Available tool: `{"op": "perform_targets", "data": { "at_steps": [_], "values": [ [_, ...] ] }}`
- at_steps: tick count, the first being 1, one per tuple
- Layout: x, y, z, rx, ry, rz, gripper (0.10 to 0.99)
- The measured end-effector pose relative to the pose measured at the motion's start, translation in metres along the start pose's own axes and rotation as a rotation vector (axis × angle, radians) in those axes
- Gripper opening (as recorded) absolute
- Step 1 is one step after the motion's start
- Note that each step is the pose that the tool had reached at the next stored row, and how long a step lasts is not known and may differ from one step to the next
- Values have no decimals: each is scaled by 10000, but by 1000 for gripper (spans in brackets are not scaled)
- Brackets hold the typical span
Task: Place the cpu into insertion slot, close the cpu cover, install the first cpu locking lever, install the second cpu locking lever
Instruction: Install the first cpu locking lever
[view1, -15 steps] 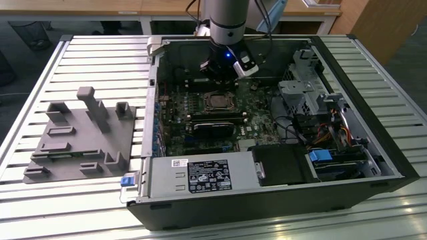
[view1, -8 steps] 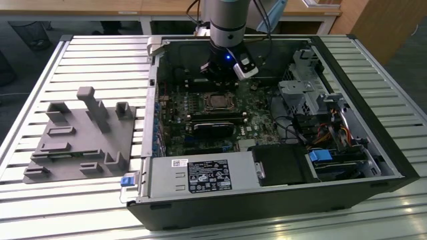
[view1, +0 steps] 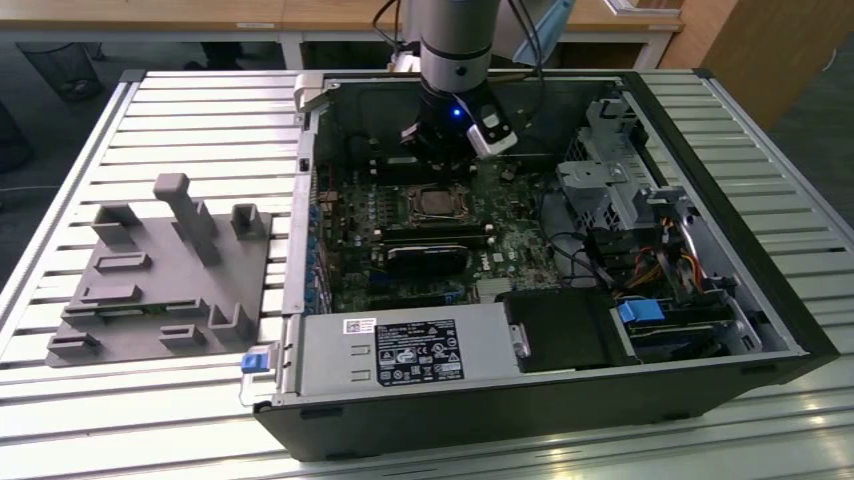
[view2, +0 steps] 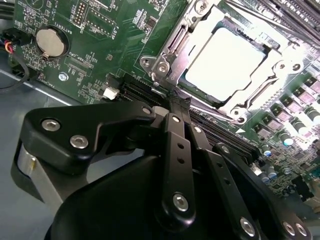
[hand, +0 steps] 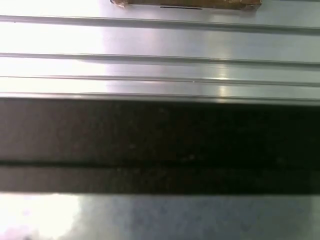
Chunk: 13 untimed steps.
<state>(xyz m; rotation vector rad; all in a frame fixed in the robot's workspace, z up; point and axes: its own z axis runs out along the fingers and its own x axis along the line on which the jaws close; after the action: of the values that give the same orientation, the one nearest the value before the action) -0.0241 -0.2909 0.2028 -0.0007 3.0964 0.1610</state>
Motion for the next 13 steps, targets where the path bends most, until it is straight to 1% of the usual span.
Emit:
{"op": "perform_targets", "data": {
  "at_steps": [4,6,9,13],
  "values": [
    [0,2,17,203,3,-8,106],
    [0,5,32,279,4,-11,106],
    [0,8,48,325,11,-13,106],
    [-1,12,59,322,6,-13,106]
  ]
}}
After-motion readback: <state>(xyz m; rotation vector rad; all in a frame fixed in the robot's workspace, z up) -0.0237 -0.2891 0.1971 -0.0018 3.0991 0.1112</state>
